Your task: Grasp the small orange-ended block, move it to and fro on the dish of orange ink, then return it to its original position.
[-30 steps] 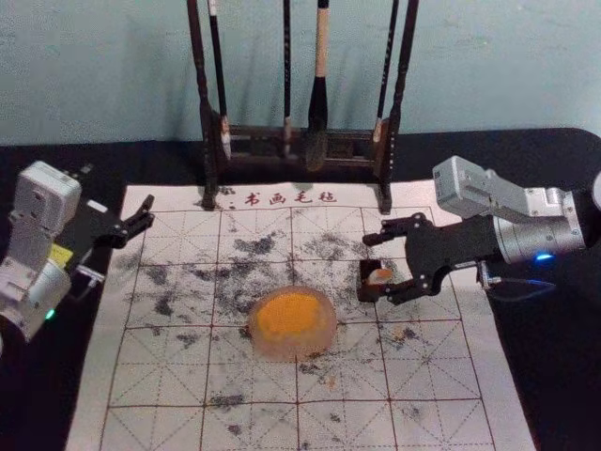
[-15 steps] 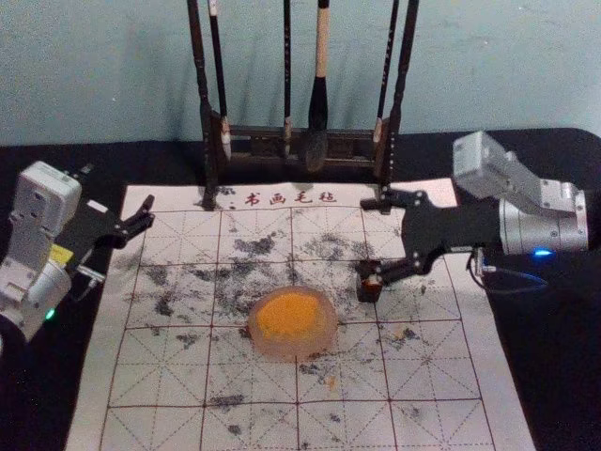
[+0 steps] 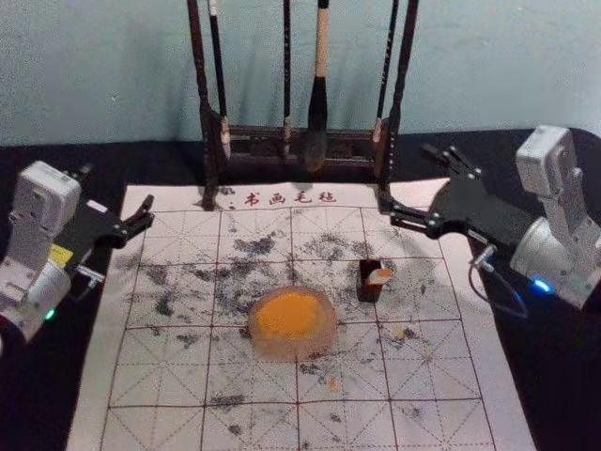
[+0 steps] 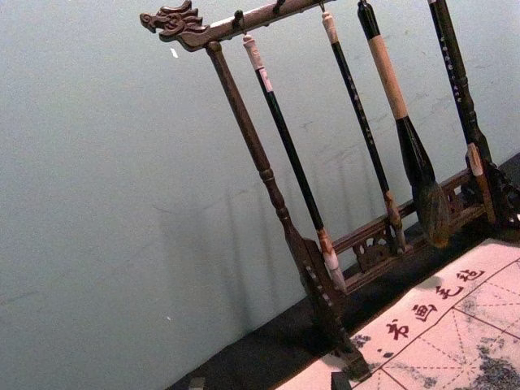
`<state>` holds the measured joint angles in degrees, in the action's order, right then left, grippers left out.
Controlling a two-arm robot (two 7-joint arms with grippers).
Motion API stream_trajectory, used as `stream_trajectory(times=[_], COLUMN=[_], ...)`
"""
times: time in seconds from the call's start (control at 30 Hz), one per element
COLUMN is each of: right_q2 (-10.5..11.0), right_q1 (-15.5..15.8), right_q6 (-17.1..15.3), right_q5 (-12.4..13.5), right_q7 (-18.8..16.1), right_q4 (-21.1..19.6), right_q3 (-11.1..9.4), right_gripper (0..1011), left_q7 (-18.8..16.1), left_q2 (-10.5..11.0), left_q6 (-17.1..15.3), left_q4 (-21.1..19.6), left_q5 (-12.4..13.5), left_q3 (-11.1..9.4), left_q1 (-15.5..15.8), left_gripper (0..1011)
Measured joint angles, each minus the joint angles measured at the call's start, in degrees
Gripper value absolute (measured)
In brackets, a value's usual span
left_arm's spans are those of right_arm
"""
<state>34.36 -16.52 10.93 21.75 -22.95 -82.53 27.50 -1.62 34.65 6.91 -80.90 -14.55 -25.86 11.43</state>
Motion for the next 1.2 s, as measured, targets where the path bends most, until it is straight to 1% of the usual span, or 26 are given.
stream_trajectory(times=[0.03,0.17,0.2,0.23,0.27,0.4,0.57,0.67,1.2], right_q2=[-0.64,-2.38,-3.5,-4.0,-5.12,-7.59,-9.42,-9.86,-9.64], right_q1=[1.31,3.76,4.93,5.45,6.29,7.48,7.68,7.56,7.58], right_q6=[0.03,0.05,0.02,0.01,-0.03,-0.36,-1.04,-1.33,-1.21], right_q5=[0.01,0.74,1.04,1.08,1.09,1.52,1.3,0.96,0.98], right_q7=[2.05,6.09,8.13,9.26,11.28,14.13,15.14,15.24,15.24], right_q4=[-0.02,0.2,0.5,0.64,1.12,2.98,5.22,5.86,5.52], right_q3=[-0.78,-2.49,-3.36,-3.71,-4.35,-5.5,-5.94,-6.03,-6.01], right_gripper=[1003,1003,1003,1003,1002,1003,1003,1003,1003], left_q7=[0.0,0.0,0.0,0.0,0.0,0.0,0.0,0.0,0.0], left_q2=[0.0,0.0,0.0,0.0,0.0,0.0,0.0,0.0,0.0], left_q6=[0.0,0.0,0.0,0.0,0.0,0.0,0.0,0.0,0.0], left_q4=[0.0,0.0,0.0,0.0,0.0,0.0,0.0,0.0,0.0], left_q5=[0.0,0.0,0.0,0.0,0.0,0.0,0.0,0.0,0.0], left_q3=[0.0,0.0,0.0,0.0,0.0,0.0,0.0,0.0,0.0], left_q1=[0.0,0.0,0.0,0.0,0.0,0.0,0.0,0.0,0.0], left_gripper=[1001,1001,1001,1001,1001,1001,1001,1001,1001])
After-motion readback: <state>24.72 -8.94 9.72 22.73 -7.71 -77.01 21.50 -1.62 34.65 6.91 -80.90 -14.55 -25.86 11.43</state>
